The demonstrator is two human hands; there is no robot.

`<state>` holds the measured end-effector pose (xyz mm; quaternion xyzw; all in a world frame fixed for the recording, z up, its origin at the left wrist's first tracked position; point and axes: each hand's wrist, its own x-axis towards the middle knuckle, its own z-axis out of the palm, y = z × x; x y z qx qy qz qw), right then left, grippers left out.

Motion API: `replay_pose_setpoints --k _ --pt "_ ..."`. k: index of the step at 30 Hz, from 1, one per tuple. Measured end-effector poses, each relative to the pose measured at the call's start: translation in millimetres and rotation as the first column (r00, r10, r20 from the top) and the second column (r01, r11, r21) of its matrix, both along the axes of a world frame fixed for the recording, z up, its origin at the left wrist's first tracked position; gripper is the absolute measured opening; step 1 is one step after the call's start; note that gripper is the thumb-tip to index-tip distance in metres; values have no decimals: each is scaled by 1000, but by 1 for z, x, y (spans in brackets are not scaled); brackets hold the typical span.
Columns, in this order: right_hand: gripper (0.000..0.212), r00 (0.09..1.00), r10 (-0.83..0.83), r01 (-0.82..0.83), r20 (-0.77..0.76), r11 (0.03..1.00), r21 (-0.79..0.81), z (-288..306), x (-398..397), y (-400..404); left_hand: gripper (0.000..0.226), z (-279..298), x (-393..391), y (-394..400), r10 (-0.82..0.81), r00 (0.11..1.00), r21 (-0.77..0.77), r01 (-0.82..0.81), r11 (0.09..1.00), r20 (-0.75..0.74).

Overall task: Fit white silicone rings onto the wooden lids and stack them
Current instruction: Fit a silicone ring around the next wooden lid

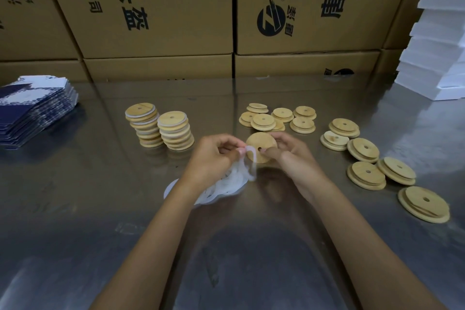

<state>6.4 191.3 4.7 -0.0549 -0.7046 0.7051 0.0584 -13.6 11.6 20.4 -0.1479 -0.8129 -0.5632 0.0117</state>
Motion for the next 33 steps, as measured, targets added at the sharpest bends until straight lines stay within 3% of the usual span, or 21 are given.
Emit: replay_pose_setpoints --k 3,6,12,18,33 --pt "17 990 130 -121 59 984 -127 4 4 -3 5 2 4 5 44 999 80 -45 996 16" --pt "31 965 234 -191 116 935 -298 4 5 -7 10 0 4 7 139 988 47 -135 990 -75" --pt "22 980 195 -191 47 979 -79 0 7 -12 8 -3 3 7 126 933 -101 -169 980 -337" --pt "25 966 255 -255 29 967 -17 2 9 -9 8 -2 4 7 109 882 -138 -192 972 -459" --pt "19 974 221 -222 46 975 30 4 10 -6 17 1 6 6 23 923 -191 -104 976 -385"
